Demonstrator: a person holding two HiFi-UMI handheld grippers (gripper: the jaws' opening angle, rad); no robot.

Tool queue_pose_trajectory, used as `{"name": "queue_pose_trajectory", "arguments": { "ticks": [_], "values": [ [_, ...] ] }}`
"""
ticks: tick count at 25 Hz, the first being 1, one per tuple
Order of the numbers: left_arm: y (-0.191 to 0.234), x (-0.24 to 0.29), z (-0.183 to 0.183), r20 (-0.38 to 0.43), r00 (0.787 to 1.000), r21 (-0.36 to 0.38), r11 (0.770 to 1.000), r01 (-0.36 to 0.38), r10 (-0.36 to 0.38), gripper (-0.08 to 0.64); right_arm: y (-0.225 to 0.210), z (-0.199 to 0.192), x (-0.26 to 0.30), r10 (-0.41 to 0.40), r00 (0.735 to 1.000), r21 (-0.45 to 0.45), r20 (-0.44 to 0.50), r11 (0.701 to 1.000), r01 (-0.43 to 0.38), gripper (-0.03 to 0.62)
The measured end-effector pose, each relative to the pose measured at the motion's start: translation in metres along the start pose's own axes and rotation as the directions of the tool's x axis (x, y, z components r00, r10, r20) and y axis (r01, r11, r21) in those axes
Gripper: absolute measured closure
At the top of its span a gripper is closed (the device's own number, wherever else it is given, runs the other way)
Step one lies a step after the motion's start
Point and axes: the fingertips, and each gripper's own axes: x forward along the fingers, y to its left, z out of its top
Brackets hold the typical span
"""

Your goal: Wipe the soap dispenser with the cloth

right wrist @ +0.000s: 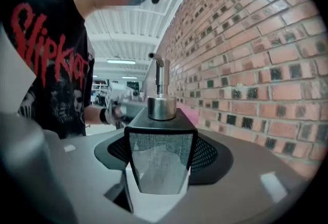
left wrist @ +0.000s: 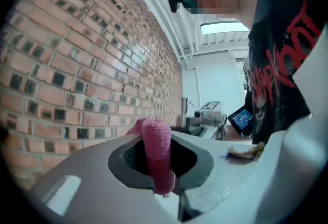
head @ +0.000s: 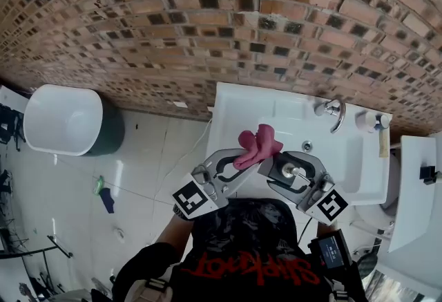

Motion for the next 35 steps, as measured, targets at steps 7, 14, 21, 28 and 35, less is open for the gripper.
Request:
{"name": "queue_pose_trajectory", "arguments": {
  "ticks": [7, 14, 21, 28, 35],
  "values": [
    [-0.026, 0.014, 0.035, -0.029, 0.999, 0.201, 0.979, -0.016, 0.022, 0.509, -0.014, -0.035, 0.016, 0.018, 0.999, 0.110, -0.037, 0.994, -0.014, 0.288],
    [-0.033, 0.029, -0.002, -0.104, 0.992, 0.260, 0.965, -0.038, 0.067, 0.509, -0.020, -0.032, 0.004, -0.022, 0.999, 0.062, -0.033, 0.998, 0.024, 0.288],
    [-0.007, 0.020, -0.035, -0.090, 0.987, -0.002, 0.991, -0.136, 0.135, 0.508, -0.020, -0.016, 0.002, 0.001, 0.997, 0.108, 0.081, 0.994, -0.010, 0.288],
    [0.025, 0.007, -0.121, -0.280, 0.919, -0.034, 0.954, -0.298, 0.277, 0.509, -0.030, -0.016, 0.012, 0.046, 0.991, 0.103, 0.123, 0.993, -0.059, 0.288],
    [0.038, -0.035, -0.152, -0.315, 0.837, -0.089, 0.864, -0.495, 0.447, 0.509, -0.055, -0.039, 0.043, 0.091, 0.990, 0.097, 0.110, 0.990, -0.102, 0.288]
  ]
}}
